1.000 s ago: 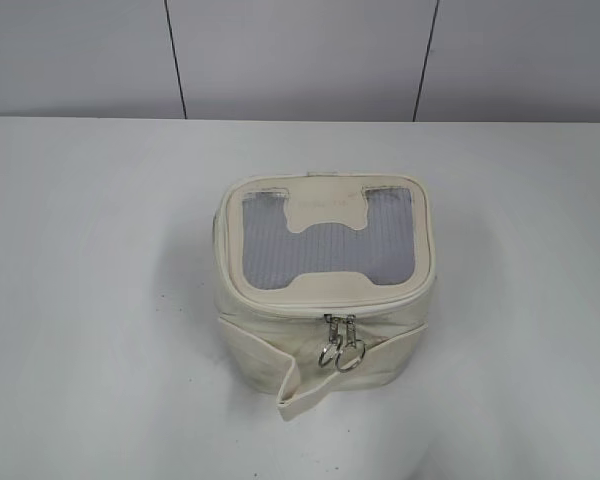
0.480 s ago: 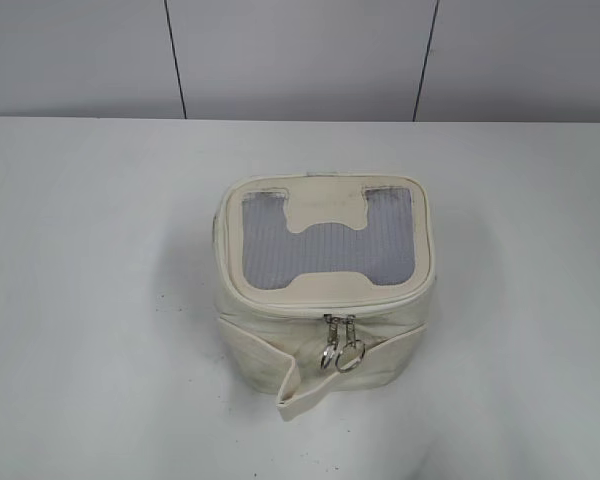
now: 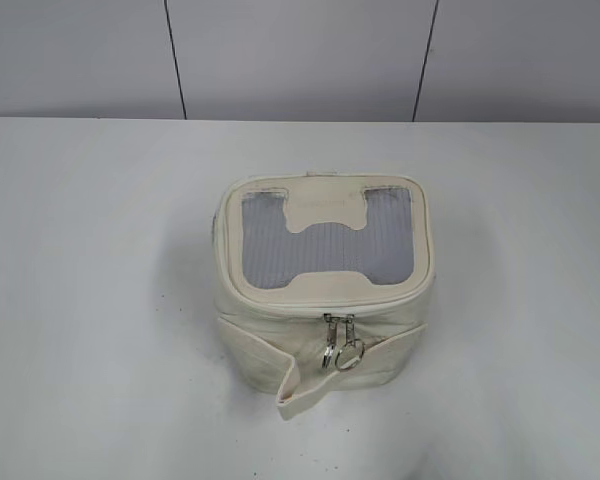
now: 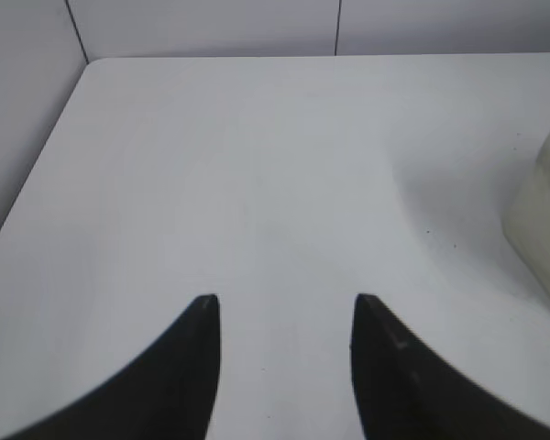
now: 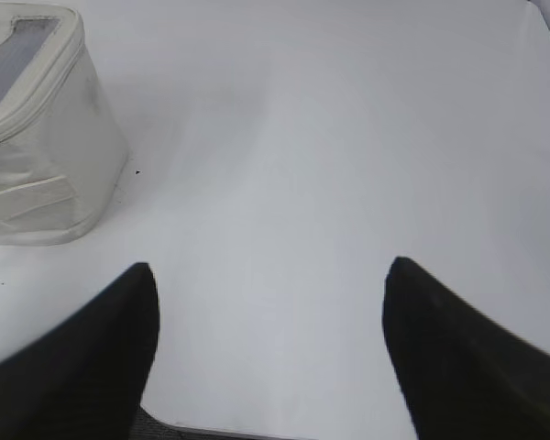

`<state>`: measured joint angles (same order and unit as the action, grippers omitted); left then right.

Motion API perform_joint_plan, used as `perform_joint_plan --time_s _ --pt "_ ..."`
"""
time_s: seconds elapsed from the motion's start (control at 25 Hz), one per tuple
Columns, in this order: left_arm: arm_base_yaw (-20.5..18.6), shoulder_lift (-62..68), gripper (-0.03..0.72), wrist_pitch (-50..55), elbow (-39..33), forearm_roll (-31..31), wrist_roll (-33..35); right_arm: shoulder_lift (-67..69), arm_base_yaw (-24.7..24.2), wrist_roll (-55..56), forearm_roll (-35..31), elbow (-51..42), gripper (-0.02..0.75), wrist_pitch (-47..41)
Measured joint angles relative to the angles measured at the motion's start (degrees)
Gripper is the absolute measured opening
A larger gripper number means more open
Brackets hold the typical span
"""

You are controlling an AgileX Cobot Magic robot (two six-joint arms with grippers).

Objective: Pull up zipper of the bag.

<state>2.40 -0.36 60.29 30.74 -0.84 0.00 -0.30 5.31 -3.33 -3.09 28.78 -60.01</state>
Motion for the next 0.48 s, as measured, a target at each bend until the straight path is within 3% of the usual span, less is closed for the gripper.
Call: perform_joint_plan --time_s 0.48 --pt "-0.5 0.0 0.365 0.0 0.0 0.0 0.0 0.0 0.0 0.0 -0.7 0.0 0.588 0.0"
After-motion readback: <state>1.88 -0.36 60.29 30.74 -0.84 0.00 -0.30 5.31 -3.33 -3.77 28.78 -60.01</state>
